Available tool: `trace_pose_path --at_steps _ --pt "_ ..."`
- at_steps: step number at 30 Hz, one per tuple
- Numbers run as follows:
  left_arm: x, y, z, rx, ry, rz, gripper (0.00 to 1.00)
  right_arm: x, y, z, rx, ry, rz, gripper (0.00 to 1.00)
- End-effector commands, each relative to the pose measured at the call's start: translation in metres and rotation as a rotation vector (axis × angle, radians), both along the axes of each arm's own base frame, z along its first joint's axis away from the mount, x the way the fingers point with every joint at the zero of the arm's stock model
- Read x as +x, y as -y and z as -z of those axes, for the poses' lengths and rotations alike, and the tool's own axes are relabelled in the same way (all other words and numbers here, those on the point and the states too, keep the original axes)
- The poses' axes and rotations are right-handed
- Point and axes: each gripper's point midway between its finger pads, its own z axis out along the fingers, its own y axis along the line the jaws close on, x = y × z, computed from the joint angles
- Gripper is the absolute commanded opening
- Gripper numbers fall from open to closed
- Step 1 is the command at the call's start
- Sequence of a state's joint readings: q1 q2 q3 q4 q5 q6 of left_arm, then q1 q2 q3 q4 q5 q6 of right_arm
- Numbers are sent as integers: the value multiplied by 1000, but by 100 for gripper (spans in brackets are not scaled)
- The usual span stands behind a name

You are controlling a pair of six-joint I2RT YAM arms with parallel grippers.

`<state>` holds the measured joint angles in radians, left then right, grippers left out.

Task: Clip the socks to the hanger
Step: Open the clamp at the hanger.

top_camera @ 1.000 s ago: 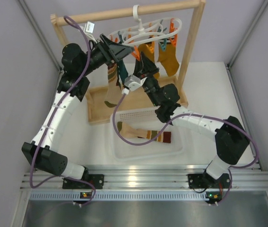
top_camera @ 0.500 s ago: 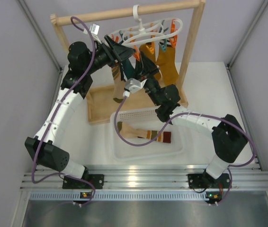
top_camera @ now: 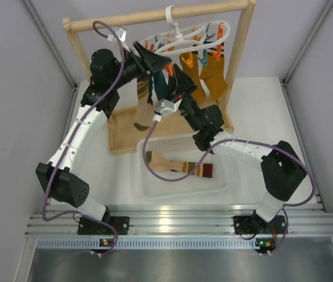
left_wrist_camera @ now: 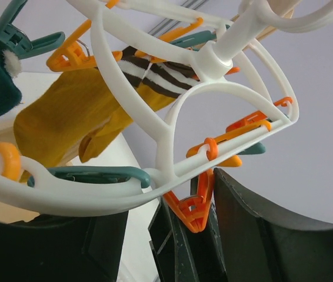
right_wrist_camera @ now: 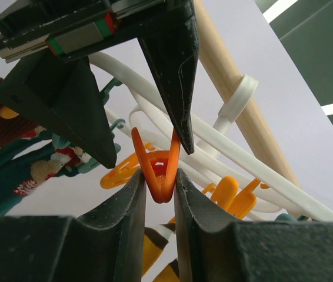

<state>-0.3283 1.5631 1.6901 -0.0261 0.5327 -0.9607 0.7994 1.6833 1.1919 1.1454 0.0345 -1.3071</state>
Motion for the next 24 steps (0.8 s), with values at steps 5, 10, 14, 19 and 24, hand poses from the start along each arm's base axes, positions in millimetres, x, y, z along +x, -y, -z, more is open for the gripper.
trace_pose_path --at_steps 5,10,14,19,24 --pt "-3 4 -45 -88 109 8 58 -9 13 -25 56 93 3 0" --pt "-4 10 -49 -122 106 43 45 -7 15 -24 55 96 10 0" --pt "-2 11 -48 -137 88 52 31 -7 15 -23 53 100 16 0" --pt "-2 11 -47 -148 93 53 10 -2 19 -11 25 16 32 10" --pt "0 11 -45 -161 101 44 0 -4 34 18 2 -139 29 45"
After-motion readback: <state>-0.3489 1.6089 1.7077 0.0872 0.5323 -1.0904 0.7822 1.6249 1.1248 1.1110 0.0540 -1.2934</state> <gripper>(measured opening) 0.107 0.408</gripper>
